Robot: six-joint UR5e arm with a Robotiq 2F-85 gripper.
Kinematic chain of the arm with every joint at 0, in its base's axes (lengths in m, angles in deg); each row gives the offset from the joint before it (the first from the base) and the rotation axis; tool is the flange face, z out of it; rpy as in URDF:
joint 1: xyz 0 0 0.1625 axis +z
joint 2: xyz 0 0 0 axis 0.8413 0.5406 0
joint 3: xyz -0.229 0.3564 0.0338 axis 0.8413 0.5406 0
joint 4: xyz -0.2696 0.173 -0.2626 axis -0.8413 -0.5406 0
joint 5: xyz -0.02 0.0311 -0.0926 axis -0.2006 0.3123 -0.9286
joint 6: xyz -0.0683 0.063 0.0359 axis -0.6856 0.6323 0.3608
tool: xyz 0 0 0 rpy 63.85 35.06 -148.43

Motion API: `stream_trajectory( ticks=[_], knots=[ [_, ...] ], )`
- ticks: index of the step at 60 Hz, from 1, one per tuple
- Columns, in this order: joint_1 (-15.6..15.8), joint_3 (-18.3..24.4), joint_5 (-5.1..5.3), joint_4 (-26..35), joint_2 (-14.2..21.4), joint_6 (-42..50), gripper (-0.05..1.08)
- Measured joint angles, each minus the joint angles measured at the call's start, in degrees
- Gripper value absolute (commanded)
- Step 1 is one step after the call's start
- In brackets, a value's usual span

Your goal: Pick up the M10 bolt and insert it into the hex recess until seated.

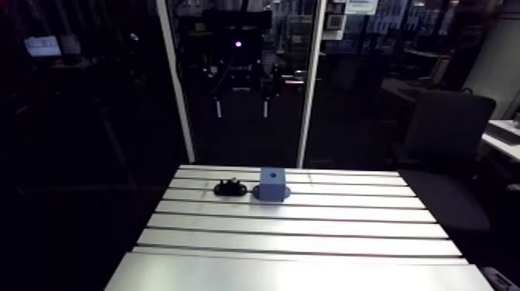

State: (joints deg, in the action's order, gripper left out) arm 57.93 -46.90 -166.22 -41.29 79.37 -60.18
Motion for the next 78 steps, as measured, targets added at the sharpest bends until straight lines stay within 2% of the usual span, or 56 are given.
stream_trajectory(
  ticks=[33, 55, 78],
  knots=[
    [2.2, -2.7, 0.21, -16.6, -9.5, 4.4, 0.01],
    [2.7, -4.6, -0.19, -21.4, -12.0, 5.8, 0.01],
    [3.1, -6.6, -0.11, -26.4, -14.1, 5.5, 0.02]
  ],
)
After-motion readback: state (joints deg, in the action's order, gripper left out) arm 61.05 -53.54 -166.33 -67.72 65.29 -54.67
